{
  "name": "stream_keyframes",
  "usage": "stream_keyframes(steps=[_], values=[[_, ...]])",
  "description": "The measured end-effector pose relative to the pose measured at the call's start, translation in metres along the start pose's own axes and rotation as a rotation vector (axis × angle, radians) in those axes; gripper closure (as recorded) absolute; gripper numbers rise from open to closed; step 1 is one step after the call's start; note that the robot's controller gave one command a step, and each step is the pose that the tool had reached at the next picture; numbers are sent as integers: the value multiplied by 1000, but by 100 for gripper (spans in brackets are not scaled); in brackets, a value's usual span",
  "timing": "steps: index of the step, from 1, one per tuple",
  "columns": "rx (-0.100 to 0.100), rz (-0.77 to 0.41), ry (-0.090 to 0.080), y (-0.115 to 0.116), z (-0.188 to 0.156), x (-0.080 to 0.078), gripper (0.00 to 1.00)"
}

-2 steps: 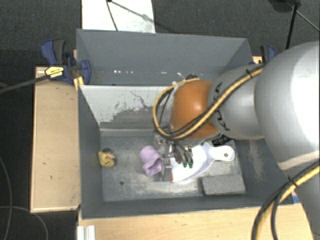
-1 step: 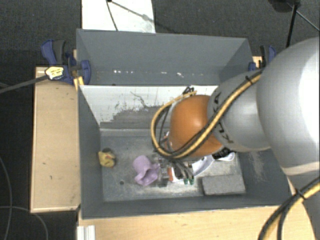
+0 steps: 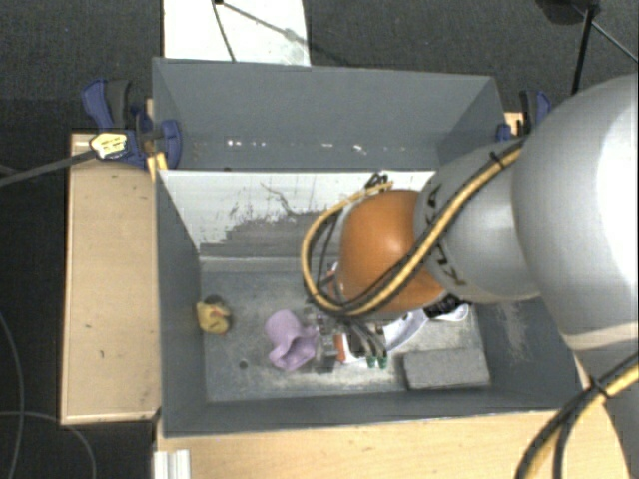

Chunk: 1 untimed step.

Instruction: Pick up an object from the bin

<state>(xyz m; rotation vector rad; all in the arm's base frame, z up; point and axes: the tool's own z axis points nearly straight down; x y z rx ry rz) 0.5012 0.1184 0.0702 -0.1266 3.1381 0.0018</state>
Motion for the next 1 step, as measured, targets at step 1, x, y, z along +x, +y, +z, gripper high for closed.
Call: stream_keyframes(steps=[1], values=[[0,7,-2,-13,-152,25,100]])
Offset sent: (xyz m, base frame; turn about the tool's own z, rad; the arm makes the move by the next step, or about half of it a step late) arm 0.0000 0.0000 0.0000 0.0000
